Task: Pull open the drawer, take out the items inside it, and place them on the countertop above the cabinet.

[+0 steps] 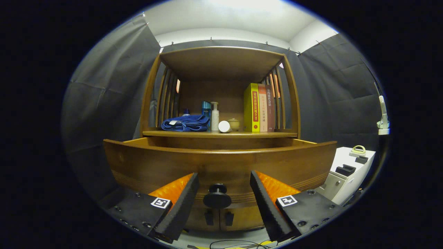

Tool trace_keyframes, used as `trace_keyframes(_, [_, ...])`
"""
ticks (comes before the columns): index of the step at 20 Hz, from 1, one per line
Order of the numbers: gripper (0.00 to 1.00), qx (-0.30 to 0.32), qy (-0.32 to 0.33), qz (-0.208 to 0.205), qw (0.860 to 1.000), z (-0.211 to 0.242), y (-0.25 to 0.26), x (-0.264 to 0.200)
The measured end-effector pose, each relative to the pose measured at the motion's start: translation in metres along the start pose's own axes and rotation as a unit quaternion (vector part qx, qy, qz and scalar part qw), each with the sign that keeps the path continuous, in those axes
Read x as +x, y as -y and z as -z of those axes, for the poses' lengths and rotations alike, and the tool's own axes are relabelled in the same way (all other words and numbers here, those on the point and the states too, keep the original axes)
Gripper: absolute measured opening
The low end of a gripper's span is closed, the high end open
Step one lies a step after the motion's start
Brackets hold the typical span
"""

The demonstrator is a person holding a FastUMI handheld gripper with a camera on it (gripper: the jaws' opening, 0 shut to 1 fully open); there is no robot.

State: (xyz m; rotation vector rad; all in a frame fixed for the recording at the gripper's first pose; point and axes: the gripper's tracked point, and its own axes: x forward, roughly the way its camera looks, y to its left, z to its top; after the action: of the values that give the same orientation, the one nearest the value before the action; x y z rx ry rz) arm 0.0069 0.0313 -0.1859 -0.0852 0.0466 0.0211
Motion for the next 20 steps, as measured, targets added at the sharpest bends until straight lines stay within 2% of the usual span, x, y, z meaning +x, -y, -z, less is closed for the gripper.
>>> trace_keyframes(5, [0.97, -0.008, -0.019, 0.0, 1.0, 0.022, -0.003, 0.006])
trace_keyframes(10, [0.97, 0.009, -0.024, -0.004, 1.0, 0.029, -0.004, 0.013])
trace_keyframes(15, [0.97, 0.007, -0.023, -0.008, 1.0, 0.026, -0.004, 0.014])
trace_keyframes(20, [0.97, 0.019, -0.037, -0.008, 0.999, 0.016, -0.004, 0.038])
